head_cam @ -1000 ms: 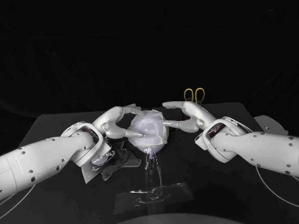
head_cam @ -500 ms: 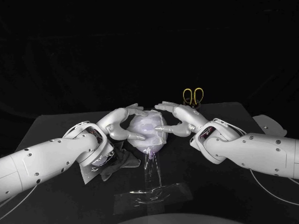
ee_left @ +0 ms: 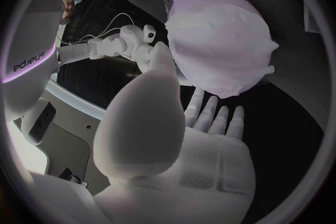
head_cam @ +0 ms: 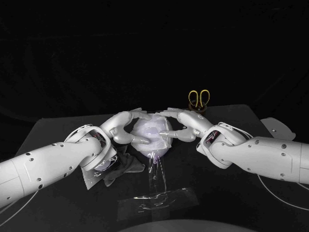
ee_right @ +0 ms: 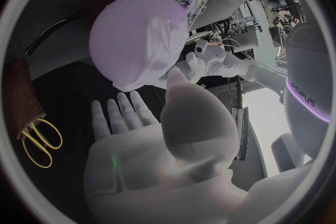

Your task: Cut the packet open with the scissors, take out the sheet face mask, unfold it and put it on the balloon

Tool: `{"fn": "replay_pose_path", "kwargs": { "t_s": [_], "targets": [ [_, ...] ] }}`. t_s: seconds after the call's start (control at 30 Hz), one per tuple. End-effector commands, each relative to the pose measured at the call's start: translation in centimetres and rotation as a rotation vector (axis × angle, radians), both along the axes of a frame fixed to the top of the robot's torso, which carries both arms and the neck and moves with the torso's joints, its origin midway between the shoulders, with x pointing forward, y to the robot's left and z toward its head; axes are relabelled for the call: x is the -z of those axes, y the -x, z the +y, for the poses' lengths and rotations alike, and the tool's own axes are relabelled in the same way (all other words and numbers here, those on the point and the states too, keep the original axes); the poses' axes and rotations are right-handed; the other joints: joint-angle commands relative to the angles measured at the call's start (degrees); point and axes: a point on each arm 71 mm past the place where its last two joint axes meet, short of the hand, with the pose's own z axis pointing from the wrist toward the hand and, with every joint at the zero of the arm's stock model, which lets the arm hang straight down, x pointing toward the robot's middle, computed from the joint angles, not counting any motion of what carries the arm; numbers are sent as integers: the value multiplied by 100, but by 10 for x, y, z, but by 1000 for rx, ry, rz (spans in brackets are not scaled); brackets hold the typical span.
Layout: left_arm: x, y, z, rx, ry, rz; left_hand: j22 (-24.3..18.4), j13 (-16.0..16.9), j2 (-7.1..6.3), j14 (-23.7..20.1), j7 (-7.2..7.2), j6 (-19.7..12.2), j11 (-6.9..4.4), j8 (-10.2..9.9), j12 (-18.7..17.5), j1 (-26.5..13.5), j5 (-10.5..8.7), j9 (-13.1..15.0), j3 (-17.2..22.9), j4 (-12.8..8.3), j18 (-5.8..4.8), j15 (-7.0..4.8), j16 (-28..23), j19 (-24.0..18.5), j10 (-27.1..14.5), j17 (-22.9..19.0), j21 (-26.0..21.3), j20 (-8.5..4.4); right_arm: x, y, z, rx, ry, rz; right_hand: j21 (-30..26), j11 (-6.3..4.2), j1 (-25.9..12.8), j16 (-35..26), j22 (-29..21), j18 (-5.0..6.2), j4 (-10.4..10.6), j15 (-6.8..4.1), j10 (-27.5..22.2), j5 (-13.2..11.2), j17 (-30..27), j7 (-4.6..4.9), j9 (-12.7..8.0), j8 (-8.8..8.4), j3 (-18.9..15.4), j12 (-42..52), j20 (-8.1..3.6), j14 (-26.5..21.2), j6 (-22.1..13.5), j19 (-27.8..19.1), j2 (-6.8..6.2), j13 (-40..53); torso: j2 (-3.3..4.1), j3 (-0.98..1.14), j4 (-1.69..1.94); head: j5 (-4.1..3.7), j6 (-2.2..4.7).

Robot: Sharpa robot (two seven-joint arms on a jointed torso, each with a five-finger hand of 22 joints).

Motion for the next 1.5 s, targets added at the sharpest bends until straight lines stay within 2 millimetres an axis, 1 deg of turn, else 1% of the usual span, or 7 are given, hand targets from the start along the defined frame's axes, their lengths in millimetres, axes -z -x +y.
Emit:
{"fn": "replay_pose_path", "kwargs": {
  "t_s": [0.03, 0.33, 0.5, 0.9, 1.23, 1.43, 1.5],
  "targets": [
    [2, 0, -2, 6, -28, 20, -8, 6, 70, 39, 393, 38, 29, -2, 11, 2, 5, 14, 33, -2, -91, 9, 27, -23, 31, 6, -20, 2, 5, 1, 2, -17, 49, 29, 42, -3, -64, 5, 8, -73, 1, 17, 61, 35, -3, 529, -2, 21, -56, -7, -18, 30, 75, 11, 38, 8, -4, 2, 0, 10, -14],
    [3, -1, -2, 6, -37, 32, -8, 6, 85, 41, 402, 43, 37, -1, 10, 5, 4, 14, 51, -2, -89, 14, 27, -23, 42, 7, -20, 1, 8, 1, 1, -21, 77, 43, 76, -11, -216, 2, 20, -52, 3, 13, 84, 78, -7, 512, 31, 82, -251, -10, -21, 42, 399, 29, 229, 7, -3, 5, 1, 9, -38],
    [4, -1, -2, 4, -48, 46, -5, 5, 107, 49, 412, 49, 46, 1, 8, 8, 3, 16, 68, -2, -88, 19, 28, -18, 45, 9, -19, 0, 10, 1, -2, -10, 92, 49, 101, 1, -272, 2, 38, -34, 6, 23, 86, 72, -8, 521, 31, 91, -323, -11, -21, 50, 450, 72, 295, 7, -4, 2, 0, -2, -50],
    [7, -2, 0, 2, -71, 69, -7, 5, 114, 51, 415, 53, 49, 2, 8, 9, 2, 17, 70, -3, -87, 20, 28, -20, 52, 10, -19, 0, 15, -3, -12, 28, 124, 89, 137, 46, -337, 0, 56, -3, 4, 60, 52, 44, -10, 571, -5, 50, -465, -15, -21, 49, 348, 118, 327, 3, -5, 4, 0, -13, -55],
    [7, -2, -1, 4, -77, 74, -8, 6, 112, 53, 427, 70, 59, 8, 9, 7, 1, 21, 62, -3, -85, 22, 28, -21, 70, 11, -20, -2, 23, -4, -22, 58, 225, 159, 185, 65, -706, 9, 68, 99, 14, 80, 114, -230, -4, 589, -40, 25, -824, -12, -23, 128, 381, 142, 423, 7, -7, 3, 0, -25, -82],
    [7, -2, -2, 6, -70, 69, -8, 6, 112, 53, 427, 70, 59, 8, 9, 7, 1, 21, 62, -3, -85, 22, 28, -21, 70, 11, -20, -2, 21, -3, -29, 79, 217, 147, 197, 65, -735, 17, 78, 111, 12, 81, 144, -235, 3, 591, -42, 25, -849, -7, -24, 179, 398, 166, 427, 10, -9, 2, 0, -33, -84],
    [6, -1, -2, 7, -65, 66, -6, 7, 118, 58, 436, 78, 68, 11, 10, 5, 1, 23, 59, -3, -84, 25, 29, -16, 83, 13, -18, -2, 18, -2, -32, 88, 183, 133, 258, 102, -648, 64, 120, 186, 5, 130, 379, -98, 34, 629, -36, 46, -881, 11, -19, 438, 528, 280, 447, 23, -10, 2, -2, -37, -81]
  ]
}}
